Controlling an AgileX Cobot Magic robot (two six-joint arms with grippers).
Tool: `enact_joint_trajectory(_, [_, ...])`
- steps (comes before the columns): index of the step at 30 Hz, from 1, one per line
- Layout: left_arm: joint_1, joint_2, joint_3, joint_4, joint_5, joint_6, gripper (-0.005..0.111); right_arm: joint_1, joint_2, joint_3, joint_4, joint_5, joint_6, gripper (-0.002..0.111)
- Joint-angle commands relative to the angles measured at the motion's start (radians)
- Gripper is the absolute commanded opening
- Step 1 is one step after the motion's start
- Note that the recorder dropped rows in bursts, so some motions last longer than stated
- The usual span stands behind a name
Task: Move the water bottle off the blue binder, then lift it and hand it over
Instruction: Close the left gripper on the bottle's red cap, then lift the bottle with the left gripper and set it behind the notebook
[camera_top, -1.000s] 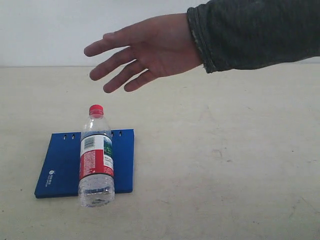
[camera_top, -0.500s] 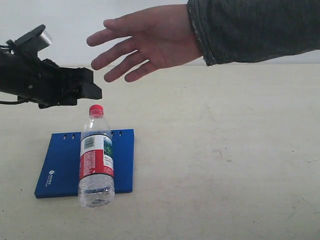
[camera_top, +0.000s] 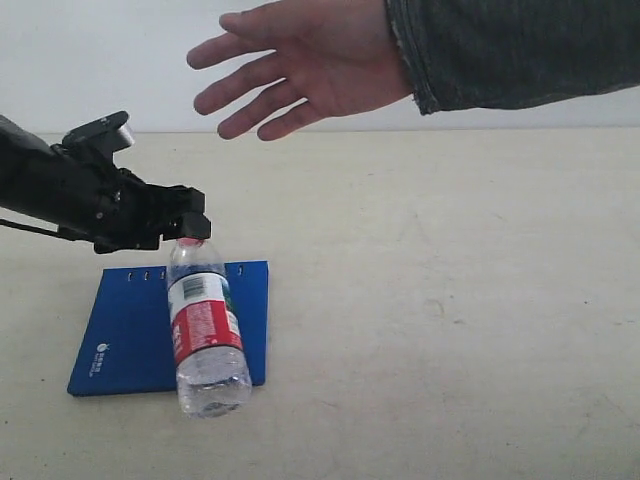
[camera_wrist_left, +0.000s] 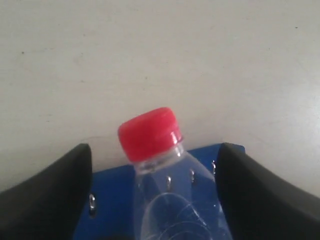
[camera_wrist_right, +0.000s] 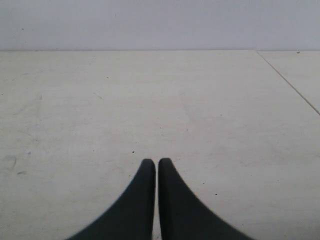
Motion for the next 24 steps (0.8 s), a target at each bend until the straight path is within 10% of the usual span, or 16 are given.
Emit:
enact_joint_trajectory(1, [-0.002,0.007,-0.016,-0.099,0.007,0.108,0.064,-0.002,0.002,-0.001,-0.002,-0.004,0.001,0.0])
enact_joint_trajectory(13, [-0.002,0.078,-0.042,-0.274,0.069,0.17,0.064,-0.002,0.002,-0.001,-0.002,-0.004,0.001,0.0])
enact_joint_trajectory(19, [-0.001,0.069,-0.086,-0.339,0.063,0.184,0.005,-0.002,0.002,-0.001,-0.002,-0.004,0.001,0.0])
enact_joint_trajectory(24, [0.062,-0.091,-0.215,-0.337,0.05,0.282,0.005,-0.002,0.002,-0.001,-0.002,-0.004,0.001,0.0])
